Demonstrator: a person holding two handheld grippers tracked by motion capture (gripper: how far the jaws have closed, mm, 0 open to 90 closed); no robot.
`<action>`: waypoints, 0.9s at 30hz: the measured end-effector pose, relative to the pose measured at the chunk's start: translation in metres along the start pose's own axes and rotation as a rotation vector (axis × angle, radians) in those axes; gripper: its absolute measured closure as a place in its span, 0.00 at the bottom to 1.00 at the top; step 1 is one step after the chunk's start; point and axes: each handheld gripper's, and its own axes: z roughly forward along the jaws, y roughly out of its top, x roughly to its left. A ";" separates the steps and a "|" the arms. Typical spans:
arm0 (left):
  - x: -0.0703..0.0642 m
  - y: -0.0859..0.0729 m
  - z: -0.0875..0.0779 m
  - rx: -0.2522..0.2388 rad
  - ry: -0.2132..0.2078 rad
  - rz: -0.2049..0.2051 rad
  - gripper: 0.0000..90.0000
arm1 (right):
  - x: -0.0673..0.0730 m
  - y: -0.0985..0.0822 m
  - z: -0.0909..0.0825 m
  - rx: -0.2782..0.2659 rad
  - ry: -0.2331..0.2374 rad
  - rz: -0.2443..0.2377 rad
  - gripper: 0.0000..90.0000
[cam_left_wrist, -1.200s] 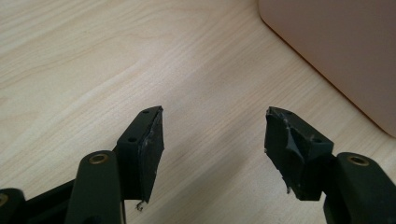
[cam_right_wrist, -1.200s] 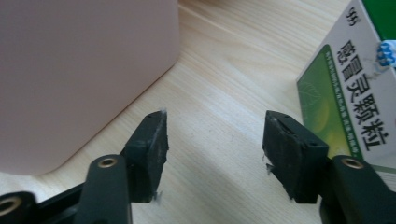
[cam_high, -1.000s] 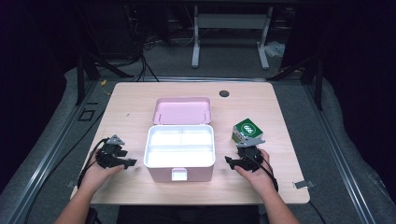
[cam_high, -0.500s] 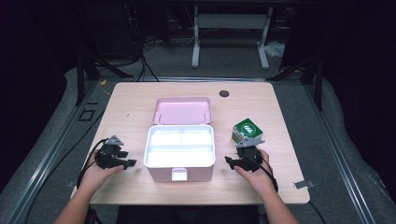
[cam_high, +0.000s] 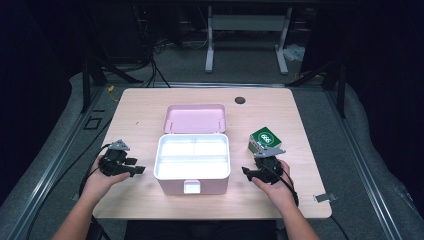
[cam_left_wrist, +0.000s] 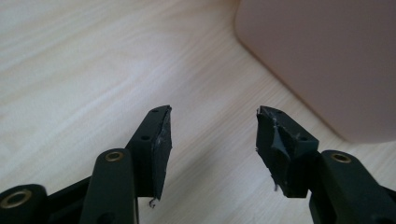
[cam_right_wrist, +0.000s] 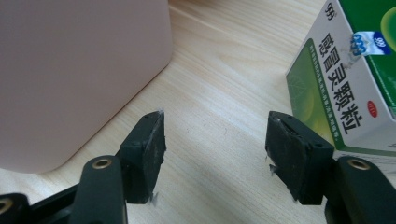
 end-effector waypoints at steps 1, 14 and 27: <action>-0.001 0.005 -0.003 0.000 -0.006 0.003 0.51 | 0.000 0.000 0.000 0.000 0.000 0.000 0.42; -0.018 0.070 -0.042 0.063 0.012 0.149 0.60 | 0.004 0.001 0.001 0.011 0.011 -0.019 0.42; -0.046 0.116 -0.057 0.092 -0.047 0.297 0.64 | 0.003 0.000 0.001 0.019 0.009 -0.026 0.42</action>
